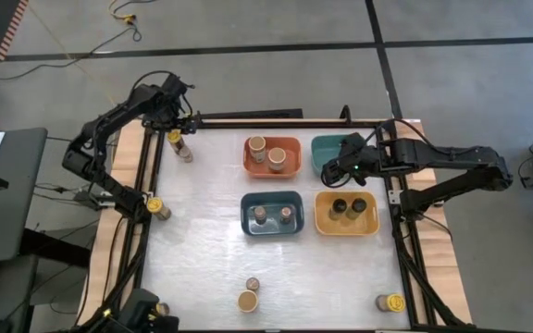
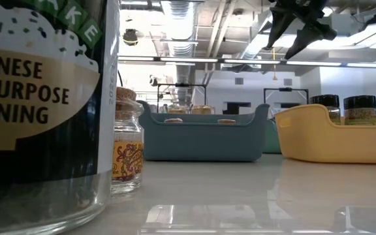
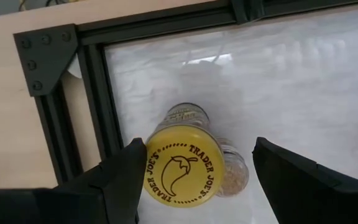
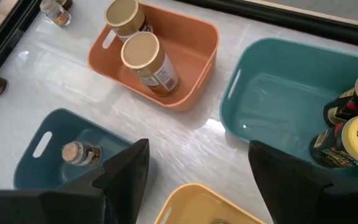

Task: Sort spices by type
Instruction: Put the yellow spice bottle into the green bin

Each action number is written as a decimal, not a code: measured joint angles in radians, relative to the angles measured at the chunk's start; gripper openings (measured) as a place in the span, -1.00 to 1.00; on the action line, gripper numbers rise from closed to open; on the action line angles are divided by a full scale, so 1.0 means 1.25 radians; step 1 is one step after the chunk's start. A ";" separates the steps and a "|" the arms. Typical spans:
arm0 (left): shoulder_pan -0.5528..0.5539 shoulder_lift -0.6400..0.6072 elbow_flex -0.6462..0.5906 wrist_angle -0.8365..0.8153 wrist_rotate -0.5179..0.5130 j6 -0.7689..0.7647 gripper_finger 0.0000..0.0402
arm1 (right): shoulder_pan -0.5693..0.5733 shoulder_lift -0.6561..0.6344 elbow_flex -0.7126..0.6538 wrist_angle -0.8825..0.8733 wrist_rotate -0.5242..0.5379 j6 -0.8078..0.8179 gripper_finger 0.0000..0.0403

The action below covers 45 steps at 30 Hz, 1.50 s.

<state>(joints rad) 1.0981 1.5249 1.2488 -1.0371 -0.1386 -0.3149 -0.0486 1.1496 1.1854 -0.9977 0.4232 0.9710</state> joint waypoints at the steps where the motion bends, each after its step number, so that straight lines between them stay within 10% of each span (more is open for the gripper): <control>1: 0.000 0.000 0.000 0.001 -0.001 0.000 0.40 | 0.000 0.000 0.000 0.000 0.000 0.000 0.50; 45: -0.021 0.053 -0.048 0.022 -0.045 -0.069 0.30 | 0.002 0.000 0.000 0.004 0.008 -0.001 0.50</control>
<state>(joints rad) 1.0718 1.5913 1.1883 -1.0096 -0.1951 -0.4017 -0.0456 1.1500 1.1851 -0.9932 0.4328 0.9693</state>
